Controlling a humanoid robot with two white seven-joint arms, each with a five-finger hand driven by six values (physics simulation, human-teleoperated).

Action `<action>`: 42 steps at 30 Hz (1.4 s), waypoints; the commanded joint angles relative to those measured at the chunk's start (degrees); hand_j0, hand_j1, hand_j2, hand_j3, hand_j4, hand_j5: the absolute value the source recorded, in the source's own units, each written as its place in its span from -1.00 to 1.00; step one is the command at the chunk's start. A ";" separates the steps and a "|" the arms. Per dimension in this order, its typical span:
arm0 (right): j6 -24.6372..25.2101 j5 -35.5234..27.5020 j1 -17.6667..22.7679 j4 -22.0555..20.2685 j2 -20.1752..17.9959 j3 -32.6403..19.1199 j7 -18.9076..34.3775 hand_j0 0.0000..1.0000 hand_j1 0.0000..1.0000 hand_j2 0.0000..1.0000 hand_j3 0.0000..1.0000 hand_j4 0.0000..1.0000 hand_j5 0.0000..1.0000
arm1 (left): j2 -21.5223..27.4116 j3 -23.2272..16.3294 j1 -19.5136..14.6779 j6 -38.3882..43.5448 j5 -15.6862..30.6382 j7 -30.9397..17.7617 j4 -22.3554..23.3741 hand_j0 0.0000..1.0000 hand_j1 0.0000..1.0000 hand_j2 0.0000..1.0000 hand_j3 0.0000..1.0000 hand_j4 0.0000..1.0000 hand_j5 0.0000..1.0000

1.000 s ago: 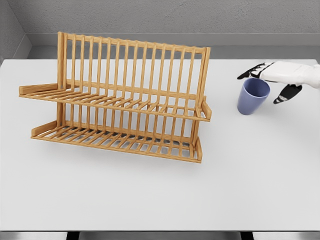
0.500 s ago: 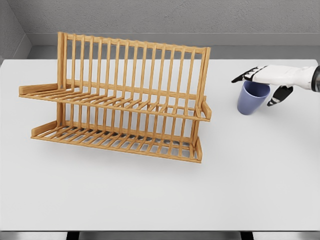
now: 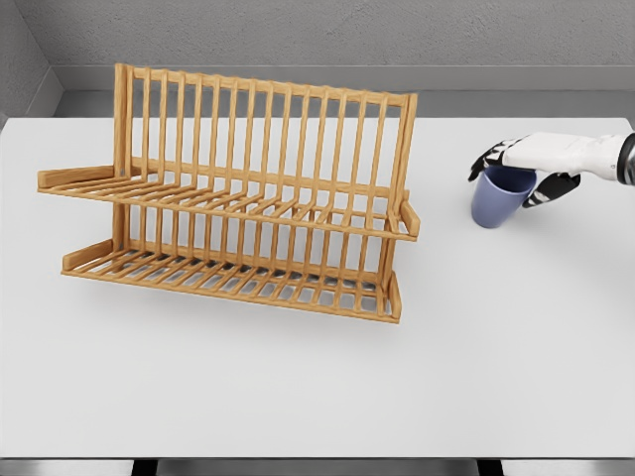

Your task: Right arm put cup on second shelf

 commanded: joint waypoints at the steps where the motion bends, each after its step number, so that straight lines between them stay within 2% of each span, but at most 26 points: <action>1: 0.11 -0.25 0.00 -0.17 -0.04 -0.07 0.00 0.34 0.34 0.34 0.34 0.34 0.34 | 0.00 0.00 0.00 0.00 0.02 -0.01 0.00 1.00 1.00 1.00 1.00 1.00 1.00; 12: 0.11 -0.43 -1.49 -0.61 -0.66 -0.86 0.00 0.34 0.34 0.34 0.34 0.34 0.34 | 0.00 0.00 0.00 0.00 0.02 -0.01 0.00 1.00 1.00 1.00 1.00 1.00 1.00; 15: 0.11 -0.51 -1.23 -2.90 -1.63 -3.67 0.00 0.34 0.34 0.34 0.34 0.34 0.34 | 0.00 0.00 0.00 0.00 0.02 -0.01 0.00 1.00 1.00 1.00 1.00 1.00 1.00; 18: 0.11 -0.51 -1.32 -4.39 -2.77 -3.76 0.00 0.34 0.34 0.34 0.34 0.34 0.34 | 0.00 0.00 -0.09 0.00 0.02 -0.01 0.00 1.00 1.00 1.00 1.00 1.00 1.00; 21: 0.11 -0.51 -1.41 -6.41 -4.09 -3.85 0.00 0.34 0.34 0.34 0.34 0.34 0.34 | 0.00 0.00 -0.09 0.00 0.02 -0.01 0.00 1.00 1.00 1.00 1.00 1.00 1.00; 23: 0.11 -0.51 -0.79 -7.90 -4.70 -6.66 0.00 0.34 0.34 0.34 0.34 0.34 0.34 | 0.00 0.00 0.00 0.00 0.02 -0.01 0.00 1.00 1.00 1.00 1.00 1.00 1.00; 30: 0.11 -0.51 -0.70 -13.79 -7.69 -6.75 0.00 0.34 0.34 0.34 0.34 0.34 0.34 | 0.00 0.00 -0.09 0.00 0.02 -0.01 0.00 1.00 1.00 1.00 1.00 1.00 1.00; 36: 0.11 -0.51 -0.44 -19.77 -9.80 -8.51 0.00 0.34 0.34 0.34 0.34 0.34 0.34 | 0.00 0.00 -0.09 0.00 0.02 -0.01 0.00 1.00 1.00 1.00 1.00 1.00 1.00; 42: 0.11 -0.51 0.09 -27.59 -12.52 -8.77 0.00 0.34 0.34 0.34 0.34 0.34 0.34 | 0.00 0.00 -0.09 0.00 0.02 -0.01 0.00 1.00 1.00 1.00 1.00 1.00 1.00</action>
